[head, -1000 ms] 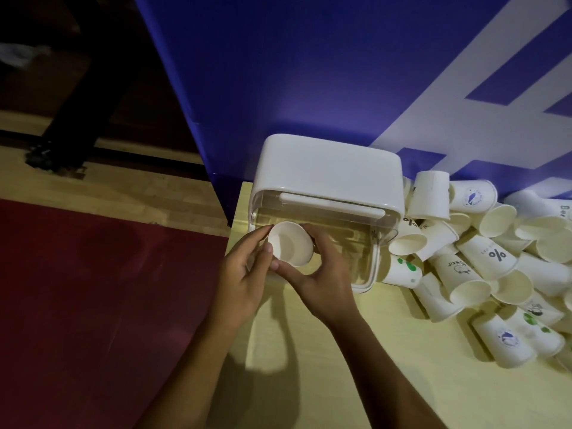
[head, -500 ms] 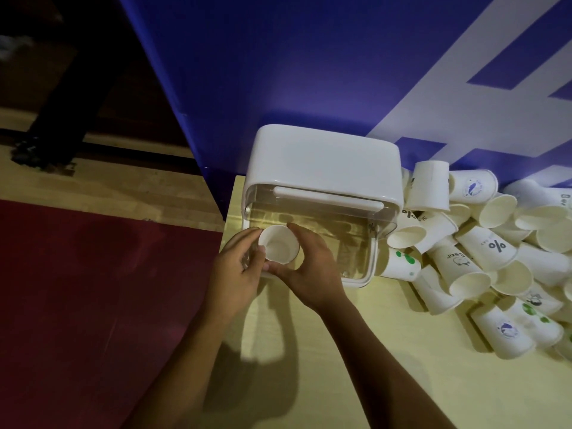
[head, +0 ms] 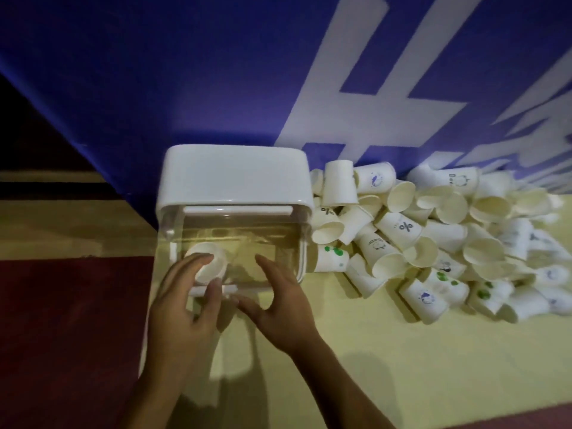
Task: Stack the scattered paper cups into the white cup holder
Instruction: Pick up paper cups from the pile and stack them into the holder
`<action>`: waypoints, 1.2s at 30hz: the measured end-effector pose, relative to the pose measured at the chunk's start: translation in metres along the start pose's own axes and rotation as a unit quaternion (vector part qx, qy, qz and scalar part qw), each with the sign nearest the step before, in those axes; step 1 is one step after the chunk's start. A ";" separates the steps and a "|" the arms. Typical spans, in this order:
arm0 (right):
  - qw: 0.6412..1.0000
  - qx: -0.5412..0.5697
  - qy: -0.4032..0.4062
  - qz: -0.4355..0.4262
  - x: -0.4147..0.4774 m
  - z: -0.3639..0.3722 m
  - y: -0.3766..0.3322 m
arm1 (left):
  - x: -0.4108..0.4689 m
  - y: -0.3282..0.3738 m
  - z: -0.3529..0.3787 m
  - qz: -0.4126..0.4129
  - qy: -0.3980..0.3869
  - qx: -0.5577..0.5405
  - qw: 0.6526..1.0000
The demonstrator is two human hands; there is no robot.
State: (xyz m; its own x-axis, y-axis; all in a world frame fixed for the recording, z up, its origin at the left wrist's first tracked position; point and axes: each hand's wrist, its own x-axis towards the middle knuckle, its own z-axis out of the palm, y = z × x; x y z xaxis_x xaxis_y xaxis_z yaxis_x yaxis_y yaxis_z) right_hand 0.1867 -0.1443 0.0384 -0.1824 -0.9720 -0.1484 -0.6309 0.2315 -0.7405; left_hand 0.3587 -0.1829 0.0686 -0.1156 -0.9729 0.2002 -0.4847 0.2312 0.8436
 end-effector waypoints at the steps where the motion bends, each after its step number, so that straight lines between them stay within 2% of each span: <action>1: 1.000 0.005 0.013 0.011 -0.014 -0.009 0.012 | -0.003 0.015 0.010 0.015 -0.023 -0.011 1.000; 6: 0.991 0.027 0.070 0.108 -0.080 -0.057 0.086 | 0.000 0.071 0.101 0.074 -0.189 -0.011 0.979; 8: 0.984 0.037 0.094 0.144 -0.104 -0.077 0.112 | 0.008 0.083 0.142 0.111 -0.241 0.023 0.964; 13: 0.967 0.068 0.123 0.211 -0.152 -0.117 0.168 | 0.039 0.088 0.230 0.208 -0.358 0.155 0.897; 16: 0.958 0.075 0.136 0.242 -0.168 -0.134 0.191 | 0.047 0.080 0.268 0.245 -0.395 0.198 0.863; 20: 0.949 0.080 0.141 0.270 -0.179 -0.155 0.217 | 0.052 0.067 0.290 0.275 -0.409 0.204 0.846; 23: 0.942 0.082 0.147 0.291 -0.177 -0.168 0.232 | 0.055 0.070 0.291 0.289 -0.397 0.196 0.849; 25: 0.927 0.105 0.172 0.316 -0.168 -0.174 0.239 | 0.054 0.079 0.288 0.262 -0.391 0.180 0.864; 29: 0.884 0.181 0.212 0.375 -0.137 -0.178 0.250 | 0.034 0.103 0.271 0.139 -0.334 0.058 0.930; 31: 0.880 0.175 0.209 0.389 -0.120 -0.176 0.257 | 0.015 0.114 0.260 0.055 -0.285 -0.031 0.956; 33: 0.875 0.165 0.207 0.407 -0.106 -0.171 0.261 | -0.005 0.121 0.250 0.013 -0.237 -0.087 0.967; 36: 0.863 0.164 0.221 0.424 -0.094 -0.162 0.267 | -0.030 0.121 0.236 -0.019 -0.222 -0.108 0.969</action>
State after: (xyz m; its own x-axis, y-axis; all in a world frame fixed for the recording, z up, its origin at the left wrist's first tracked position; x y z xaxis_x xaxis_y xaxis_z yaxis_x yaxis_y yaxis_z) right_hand -0.0869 0.0151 -0.0391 -0.7894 -0.3314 -0.5167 0.1041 0.7572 -0.6448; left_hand 0.0987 -0.1254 0.0470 -0.4856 -0.8738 -0.0266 -0.3092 0.1432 0.9401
